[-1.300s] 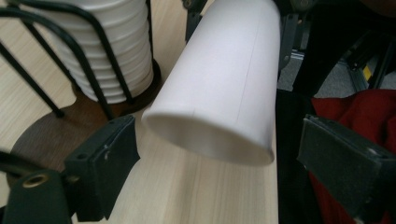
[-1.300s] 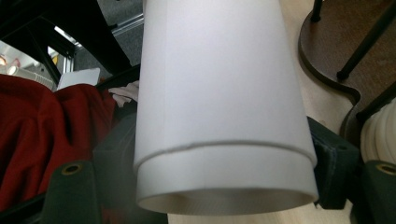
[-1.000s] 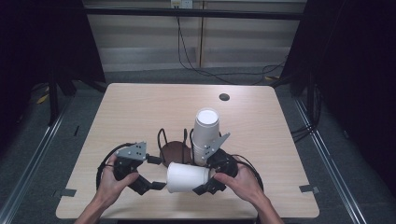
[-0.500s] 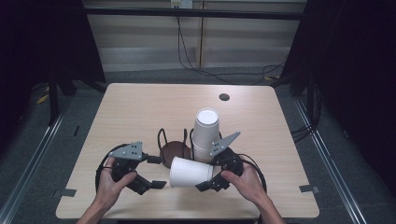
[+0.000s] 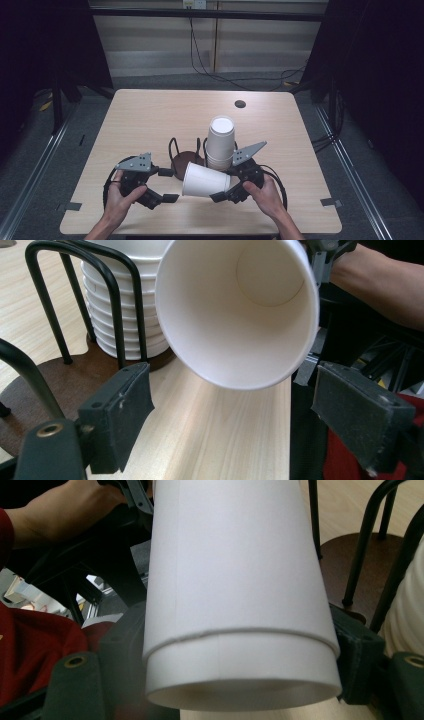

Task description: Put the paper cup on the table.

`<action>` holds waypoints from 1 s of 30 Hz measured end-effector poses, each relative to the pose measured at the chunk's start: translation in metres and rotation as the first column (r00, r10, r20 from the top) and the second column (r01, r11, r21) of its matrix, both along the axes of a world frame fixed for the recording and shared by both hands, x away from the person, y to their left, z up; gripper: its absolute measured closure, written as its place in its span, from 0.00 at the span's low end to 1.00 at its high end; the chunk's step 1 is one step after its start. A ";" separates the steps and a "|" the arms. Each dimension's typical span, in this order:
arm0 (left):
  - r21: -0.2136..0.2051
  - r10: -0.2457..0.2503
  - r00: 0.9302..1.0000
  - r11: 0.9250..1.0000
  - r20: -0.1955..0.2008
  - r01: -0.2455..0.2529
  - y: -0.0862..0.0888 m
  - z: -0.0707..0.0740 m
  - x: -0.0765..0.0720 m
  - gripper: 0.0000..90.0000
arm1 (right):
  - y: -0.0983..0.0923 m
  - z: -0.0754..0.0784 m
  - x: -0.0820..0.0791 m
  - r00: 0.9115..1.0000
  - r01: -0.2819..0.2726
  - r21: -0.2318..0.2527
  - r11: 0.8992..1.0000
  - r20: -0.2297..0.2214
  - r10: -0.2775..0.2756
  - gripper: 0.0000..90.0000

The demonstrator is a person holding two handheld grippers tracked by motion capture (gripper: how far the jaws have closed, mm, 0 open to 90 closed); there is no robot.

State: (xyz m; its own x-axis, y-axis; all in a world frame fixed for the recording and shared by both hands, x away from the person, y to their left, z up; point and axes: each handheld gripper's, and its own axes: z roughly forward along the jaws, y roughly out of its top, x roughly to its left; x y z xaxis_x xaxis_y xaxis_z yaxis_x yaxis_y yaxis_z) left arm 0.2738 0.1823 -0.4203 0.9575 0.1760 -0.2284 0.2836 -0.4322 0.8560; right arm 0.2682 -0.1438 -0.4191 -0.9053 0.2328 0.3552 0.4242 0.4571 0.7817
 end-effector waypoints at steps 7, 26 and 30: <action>-0.057 0.014 1.000 0.998 0.007 -0.014 0.001 0.002 -0.001 0.17 | -0.002 0.003 -0.003 0.999 0.010 0.060 0.998 0.041 -0.012 0.28; -0.119 0.028 0.999 0.993 0.039 -0.023 -0.008 0.003 -0.007 0.17 | 0.004 0.003 -0.006 0.997 -0.011 0.096 0.995 0.076 0.004 0.28; -0.120 0.028 0.998 0.993 0.048 -0.022 -0.010 0.002 -0.007 0.16 | 0.005 0.003 -0.006 0.997 -0.020 0.093 0.995 0.072 0.013 0.28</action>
